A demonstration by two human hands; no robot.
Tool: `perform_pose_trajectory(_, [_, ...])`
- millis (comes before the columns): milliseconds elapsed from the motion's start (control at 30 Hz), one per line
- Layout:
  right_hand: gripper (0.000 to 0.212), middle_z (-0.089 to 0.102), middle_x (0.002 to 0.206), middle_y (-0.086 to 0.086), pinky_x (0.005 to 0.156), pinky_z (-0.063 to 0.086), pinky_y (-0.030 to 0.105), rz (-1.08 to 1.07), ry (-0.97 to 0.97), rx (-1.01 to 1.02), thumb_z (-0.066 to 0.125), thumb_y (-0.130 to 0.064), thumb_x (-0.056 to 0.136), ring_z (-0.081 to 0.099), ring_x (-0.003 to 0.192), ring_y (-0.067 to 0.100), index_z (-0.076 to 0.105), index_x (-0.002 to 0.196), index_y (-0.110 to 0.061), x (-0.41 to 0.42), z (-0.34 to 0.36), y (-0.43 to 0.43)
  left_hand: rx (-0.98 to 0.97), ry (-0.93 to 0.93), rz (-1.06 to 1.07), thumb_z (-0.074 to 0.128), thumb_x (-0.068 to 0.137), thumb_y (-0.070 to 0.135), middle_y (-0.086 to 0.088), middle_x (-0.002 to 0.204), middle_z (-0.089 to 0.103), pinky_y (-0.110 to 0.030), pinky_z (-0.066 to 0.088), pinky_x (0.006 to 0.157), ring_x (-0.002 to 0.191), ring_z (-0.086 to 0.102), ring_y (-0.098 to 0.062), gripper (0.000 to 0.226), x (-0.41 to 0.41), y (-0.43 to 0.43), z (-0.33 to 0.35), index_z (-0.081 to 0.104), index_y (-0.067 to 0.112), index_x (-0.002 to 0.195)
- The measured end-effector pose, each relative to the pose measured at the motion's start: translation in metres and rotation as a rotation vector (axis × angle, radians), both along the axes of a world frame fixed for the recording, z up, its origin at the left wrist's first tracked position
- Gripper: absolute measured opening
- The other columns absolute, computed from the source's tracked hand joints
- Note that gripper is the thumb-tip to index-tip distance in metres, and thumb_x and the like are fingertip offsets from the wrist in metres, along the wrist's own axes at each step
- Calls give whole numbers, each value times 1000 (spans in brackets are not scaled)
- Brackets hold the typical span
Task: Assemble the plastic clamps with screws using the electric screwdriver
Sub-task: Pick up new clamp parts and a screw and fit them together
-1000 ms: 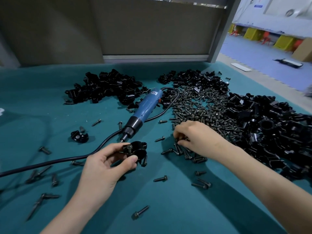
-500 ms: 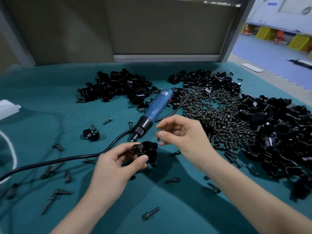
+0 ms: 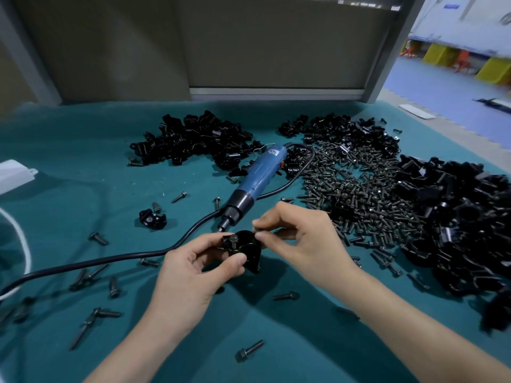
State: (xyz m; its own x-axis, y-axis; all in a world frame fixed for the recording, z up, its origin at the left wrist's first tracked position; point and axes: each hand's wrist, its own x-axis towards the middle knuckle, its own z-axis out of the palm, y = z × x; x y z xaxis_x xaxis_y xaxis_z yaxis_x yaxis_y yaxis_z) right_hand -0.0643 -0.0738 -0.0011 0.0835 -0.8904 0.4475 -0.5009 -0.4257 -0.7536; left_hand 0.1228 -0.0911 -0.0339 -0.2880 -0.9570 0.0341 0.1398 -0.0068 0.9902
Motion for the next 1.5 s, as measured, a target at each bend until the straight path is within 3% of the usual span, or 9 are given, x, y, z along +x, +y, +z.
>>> perform_pose_trajectory(100, [17,72,85,-11,76,61,37,14,-107,139,71,-18,80,71,85,13,65,77,-34,-3,3,3,-39,11,-31,83,53,32,-2,88,74,-24,58,70,79,69,-9,34,-1,2,0,78,27,87])
perform_pose_trajectory(233, [17,73,84,0,76,60,42,44,-165,260,73,-14,81,71,77,20,65,71,-25,-8,9,1,-46,16,-40,81,52,33,-1,89,74,-22,57,70,80,69,-9,34,-3,2,0,78,29,85])
perform_pose_trajectory(433, [27,71,80,5,62,56,26,105,-407,499,71,2,82,67,67,18,50,70,-10,-4,12,1,-61,18,-50,80,51,31,-5,90,74,-21,56,68,81,68,-11,34,-4,2,0,78,27,85])
perform_pose_trajectory(633, [17,70,88,14,67,59,35,165,-763,649,69,-17,77,69,75,20,54,71,-11,3,7,4,-52,20,-6,80,49,30,-15,87,70,-24,58,67,76,66,-11,36,-2,2,1,78,25,84])
perform_pose_trajectory(900, [23,65,72,14,61,58,31,137,-646,965,62,-28,93,67,64,29,72,84,-10,0,16,3,-82,19,-9,77,56,21,-13,87,70,-25,58,69,78,64,-11,30,-4,4,1,77,24,85])
perform_pose_trajectory(1067, [19,50,65,12,57,55,26,55,-754,842,65,-15,87,60,55,25,70,71,-7,6,13,1,-132,3,-24,81,62,25,0,88,72,-22,55,70,81,65,-9,27,-4,4,1,75,28,88])
perform_pose_trajectory(1200, [16,47,71,15,53,52,24,104,-866,827,68,-24,73,51,56,24,68,68,-8,17,21,6,-323,-147,108,72,70,53,6,96,69,-24,47,84,92,63,-14,28,-2,9,5,69,44,97])
perform_pose_trajectory(1333, [17,61,62,7,54,53,23,211,-892,791,67,-26,71,59,52,18,73,64,-12,36,29,11,-348,-1,99,66,70,72,6,104,62,-21,47,84,98,63,-13,47,-4,18,12,65,45,108])
perform_pose_trajectory(1500, [16,59,68,8,53,51,23,267,-966,787,67,-26,74,57,55,16,73,69,-12,62,24,11,-346,154,134,70,67,70,-6,97,62,-16,51,68,81,65,-5,41,-1,15,21,71,38,92])
